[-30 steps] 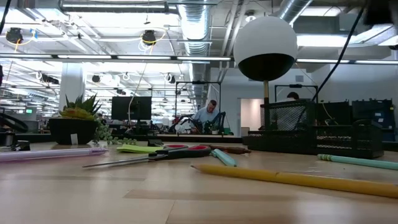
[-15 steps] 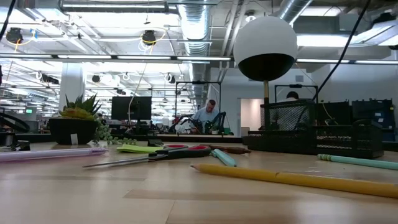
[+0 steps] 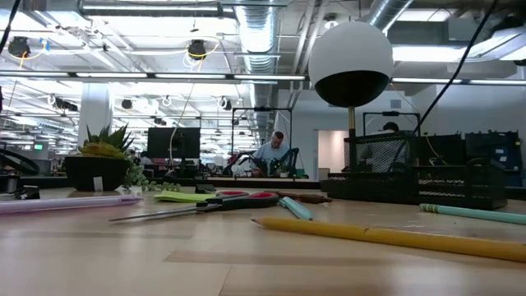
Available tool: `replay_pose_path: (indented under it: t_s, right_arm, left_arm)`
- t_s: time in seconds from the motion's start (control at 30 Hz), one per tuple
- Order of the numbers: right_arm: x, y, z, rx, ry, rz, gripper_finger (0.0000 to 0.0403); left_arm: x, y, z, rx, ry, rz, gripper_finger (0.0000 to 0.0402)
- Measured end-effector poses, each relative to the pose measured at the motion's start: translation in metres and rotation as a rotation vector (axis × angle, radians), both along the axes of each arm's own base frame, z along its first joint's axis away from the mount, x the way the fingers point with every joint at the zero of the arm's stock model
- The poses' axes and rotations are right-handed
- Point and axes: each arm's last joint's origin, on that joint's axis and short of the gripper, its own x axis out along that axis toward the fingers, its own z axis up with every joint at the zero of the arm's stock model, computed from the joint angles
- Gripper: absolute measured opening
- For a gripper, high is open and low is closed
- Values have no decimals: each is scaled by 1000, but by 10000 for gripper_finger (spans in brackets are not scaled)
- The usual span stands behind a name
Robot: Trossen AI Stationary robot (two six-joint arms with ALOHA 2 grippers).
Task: Pick and place office supplies into organizer
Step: Put the yellow pencil into the black desk organizer
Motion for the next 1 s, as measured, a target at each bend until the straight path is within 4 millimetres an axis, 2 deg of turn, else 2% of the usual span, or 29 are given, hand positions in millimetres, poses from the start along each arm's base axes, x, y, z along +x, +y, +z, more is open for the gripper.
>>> replay_pose_path:
  t_s: [0.17, 0.3, 0.47, 0.7, 0.9, 1.0]
  right_arm:
    - [-20, 9, -29, 38, -24, 57, 156]
    - [-28, -2, -49, -9, 14, 55, 148]
    - [-27, -9, -62, -11, 12, 69, 143]
    - [-33, 6, -94, 20, 11, 106, 150]
    - [-42, 14, -125, -95, -20, 113, 147]
    - [-43, 16, -139, -113, -105, 56, 145]
  left_arm:
    - [-7, 2, 6, 6, -22, 26, 57]
    - [-9, 3, 7, -4, -20, 71, 57]
    - [-8, 3, 7, -35, -6, 146, 57]
    - [-5, 5, 9, -39, -43, 261, 57]
    - [-2, 5, 10, -46, -73, 326, 57]
    - [-2, 6, 10, -56, -71, 352, 57]
